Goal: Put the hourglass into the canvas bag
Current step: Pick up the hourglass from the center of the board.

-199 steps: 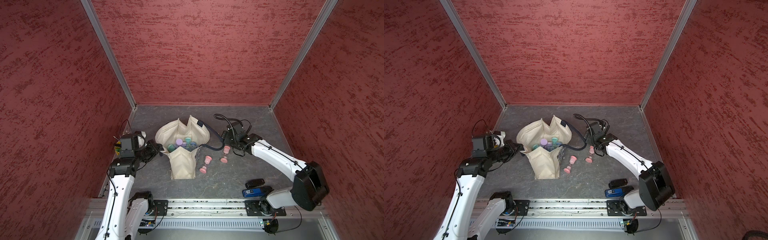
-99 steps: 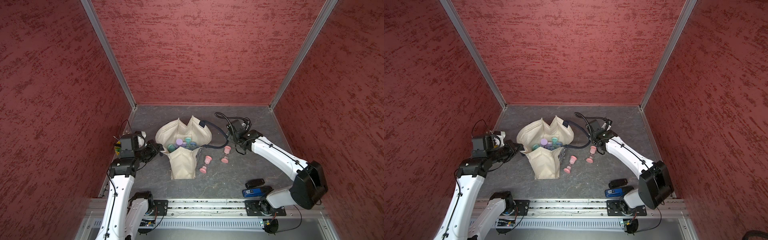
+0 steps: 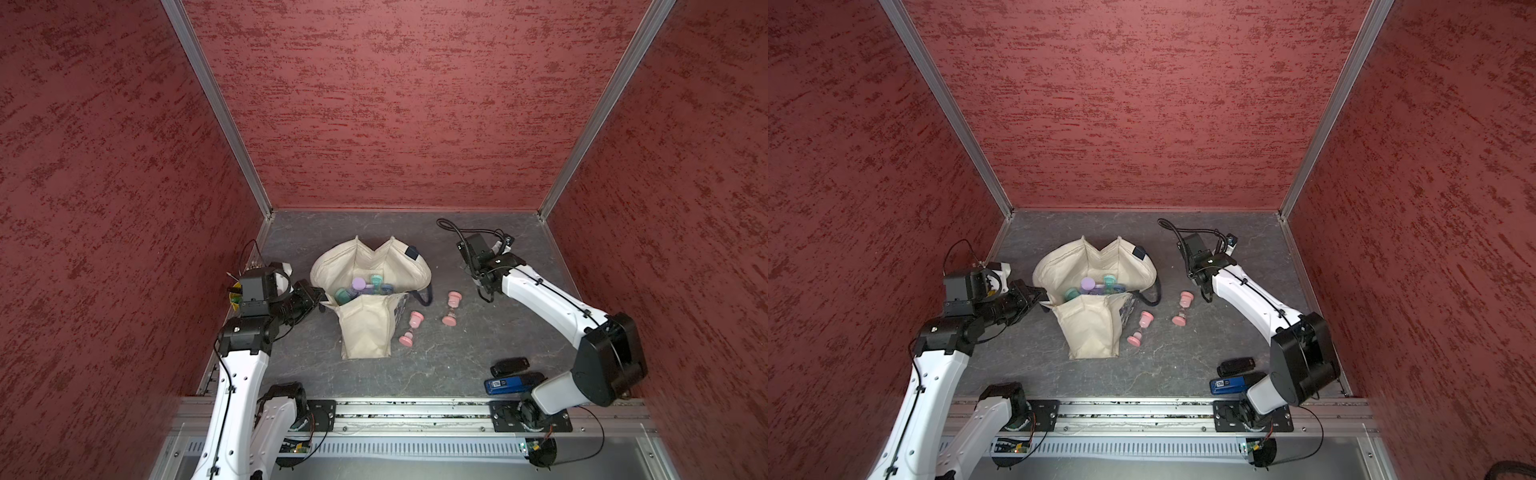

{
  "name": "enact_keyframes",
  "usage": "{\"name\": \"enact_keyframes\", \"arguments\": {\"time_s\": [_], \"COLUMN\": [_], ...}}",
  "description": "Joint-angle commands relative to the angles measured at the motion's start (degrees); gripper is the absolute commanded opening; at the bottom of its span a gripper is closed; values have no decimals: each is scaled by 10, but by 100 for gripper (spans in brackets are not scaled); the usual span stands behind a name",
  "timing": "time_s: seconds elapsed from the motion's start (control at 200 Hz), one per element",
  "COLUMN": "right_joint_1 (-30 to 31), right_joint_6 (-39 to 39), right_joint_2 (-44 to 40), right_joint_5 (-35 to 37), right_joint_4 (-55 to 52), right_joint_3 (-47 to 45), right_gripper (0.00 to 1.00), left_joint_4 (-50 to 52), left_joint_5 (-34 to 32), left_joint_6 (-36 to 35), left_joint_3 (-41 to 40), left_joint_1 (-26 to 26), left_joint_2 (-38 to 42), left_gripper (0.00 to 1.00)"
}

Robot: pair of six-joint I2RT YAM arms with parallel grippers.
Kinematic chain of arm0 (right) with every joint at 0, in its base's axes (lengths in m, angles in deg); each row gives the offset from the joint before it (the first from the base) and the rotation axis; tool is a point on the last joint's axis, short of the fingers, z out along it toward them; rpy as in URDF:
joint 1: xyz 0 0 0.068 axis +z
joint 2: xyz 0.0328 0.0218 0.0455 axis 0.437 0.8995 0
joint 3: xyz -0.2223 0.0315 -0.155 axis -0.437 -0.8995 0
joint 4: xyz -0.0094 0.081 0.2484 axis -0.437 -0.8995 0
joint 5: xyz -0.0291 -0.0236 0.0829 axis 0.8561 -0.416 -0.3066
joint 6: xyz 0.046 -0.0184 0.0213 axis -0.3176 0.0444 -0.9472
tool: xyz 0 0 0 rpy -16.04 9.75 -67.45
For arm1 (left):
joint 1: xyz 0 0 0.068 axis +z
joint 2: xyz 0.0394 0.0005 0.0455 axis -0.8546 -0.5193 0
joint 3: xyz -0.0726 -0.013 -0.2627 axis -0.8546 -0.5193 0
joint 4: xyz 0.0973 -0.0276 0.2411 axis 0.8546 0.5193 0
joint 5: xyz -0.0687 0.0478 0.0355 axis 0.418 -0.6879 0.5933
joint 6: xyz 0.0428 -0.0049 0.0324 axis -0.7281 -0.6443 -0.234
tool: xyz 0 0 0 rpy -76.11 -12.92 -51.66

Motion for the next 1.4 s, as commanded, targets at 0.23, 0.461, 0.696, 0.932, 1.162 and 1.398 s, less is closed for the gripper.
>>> {"name": "enact_keyframes", "arguments": {"time_s": [0.23, 0.461, 0.696, 0.932, 1.162, 1.398], "right_joint_1": [-19, 36, 97, 101, 102, 102], "right_joint_6": [28, -23, -58, -60, -42, -47], "right_joint_2": [-46, -44, -75, -63, -12, 20], "right_joint_5": [-150, -207, -225, -246, -248, -252], "right_joint_4": [70, 111, 125, 151, 154, 177], "right_joint_3": [-64, -148, -201, -235, -212, -216], "right_gripper": [94, 83, 81, 74, 63, 48], "left_joint_4": [-13, -15, -16, -18, -21, -22], "left_joint_5": [4, 8, 11, 14, 20, 23], "left_joint_6": [4, 5, 5, 8, 9, 9], "left_joint_3": [-14, -15, -15, -17, -22, -25], "left_joint_1": [5, 5, 5, 6, 6, 6], "left_joint_2": [12, 12, 14, 15, 14, 15], "left_gripper": [0, 0, 0, 0, 0, 17]}}
